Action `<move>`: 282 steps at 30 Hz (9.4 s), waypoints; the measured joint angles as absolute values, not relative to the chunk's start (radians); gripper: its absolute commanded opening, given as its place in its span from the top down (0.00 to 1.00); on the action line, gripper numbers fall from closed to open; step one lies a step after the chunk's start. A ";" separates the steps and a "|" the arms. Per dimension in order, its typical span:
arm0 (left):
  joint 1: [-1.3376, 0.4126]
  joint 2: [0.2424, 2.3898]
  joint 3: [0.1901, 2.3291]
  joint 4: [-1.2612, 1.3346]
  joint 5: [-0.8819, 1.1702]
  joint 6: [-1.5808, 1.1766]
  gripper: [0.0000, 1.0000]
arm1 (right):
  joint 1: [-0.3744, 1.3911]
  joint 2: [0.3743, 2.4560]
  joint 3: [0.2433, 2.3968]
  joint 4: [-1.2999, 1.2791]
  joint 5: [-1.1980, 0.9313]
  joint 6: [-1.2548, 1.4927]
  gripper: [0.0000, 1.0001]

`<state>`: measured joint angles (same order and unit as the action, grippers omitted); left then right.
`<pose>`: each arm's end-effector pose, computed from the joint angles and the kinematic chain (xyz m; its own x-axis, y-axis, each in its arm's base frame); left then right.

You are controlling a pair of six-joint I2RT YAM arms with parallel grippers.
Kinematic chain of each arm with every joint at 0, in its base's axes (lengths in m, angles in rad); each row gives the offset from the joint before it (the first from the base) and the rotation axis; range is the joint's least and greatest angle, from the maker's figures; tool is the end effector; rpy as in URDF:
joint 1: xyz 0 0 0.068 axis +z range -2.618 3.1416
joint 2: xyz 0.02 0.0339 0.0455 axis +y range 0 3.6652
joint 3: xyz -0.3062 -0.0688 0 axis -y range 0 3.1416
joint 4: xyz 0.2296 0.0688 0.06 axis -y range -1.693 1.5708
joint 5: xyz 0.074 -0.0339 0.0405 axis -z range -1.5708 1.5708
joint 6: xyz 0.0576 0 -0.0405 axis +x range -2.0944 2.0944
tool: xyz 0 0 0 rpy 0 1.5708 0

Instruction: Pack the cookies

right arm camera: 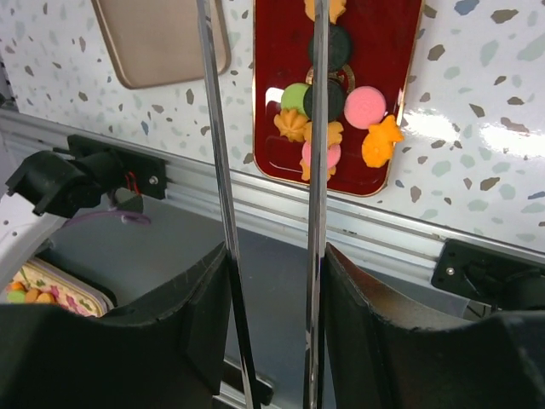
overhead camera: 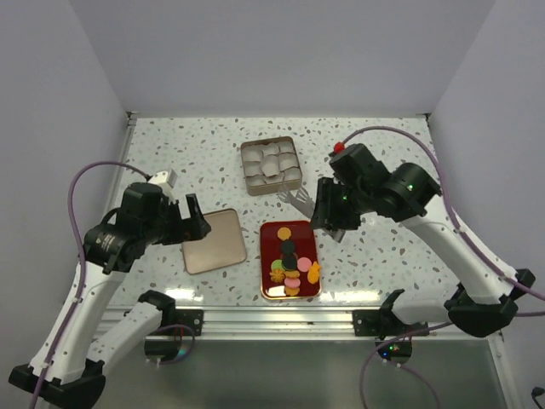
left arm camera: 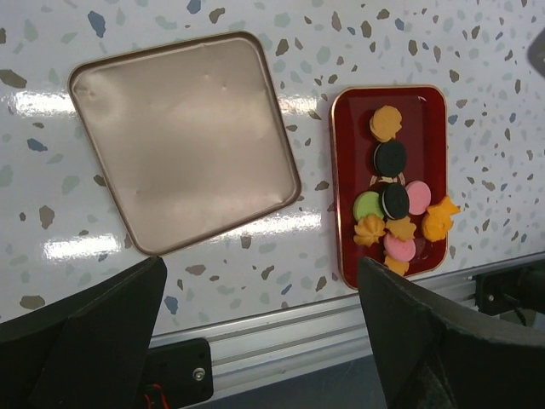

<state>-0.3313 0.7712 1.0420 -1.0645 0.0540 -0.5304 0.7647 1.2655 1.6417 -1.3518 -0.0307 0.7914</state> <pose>0.0915 -0.0348 0.3524 -0.7640 -0.2714 -0.5854 -0.0300 0.9212 -0.3879 0.1382 0.1351 0.4367 -0.9210 0.1017 -0.3760 -0.0701 0.9063 0.4167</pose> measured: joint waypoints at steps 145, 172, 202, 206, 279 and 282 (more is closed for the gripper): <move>-0.604 1.112 1.386 -1.032 -0.244 -0.553 0.00 | 0.659 2.212 2.316 -1.262 0.113 0.575 0.53; -0.604 1.108 1.330 -0.952 -0.257 -0.500 0.00 | 0.792 1.667 1.672 -1.343 0.014 0.648 0.52; -0.604 1.113 1.311 -0.936 -0.241 -0.487 0.00 | 0.859 1.501 1.428 -1.343 -0.046 0.675 0.50; -0.604 1.113 1.310 -0.935 -0.239 -0.487 0.00 | 0.864 1.454 1.393 -1.347 -0.057 0.689 0.50; -0.604 1.087 1.350 -0.991 -0.300 -0.486 0.00 | 0.703 2.140 2.375 -1.298 0.079 0.670 0.66; -0.604 1.097 1.357 -0.994 -0.302 -0.486 0.00 | 0.705 2.143 2.373 -1.249 0.072 0.673 0.66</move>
<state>-0.6044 1.0966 1.3571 -0.9939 -0.3016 -0.4862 0.7048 2.1429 2.3730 -1.2491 0.0715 0.6735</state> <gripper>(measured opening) 0.997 0.378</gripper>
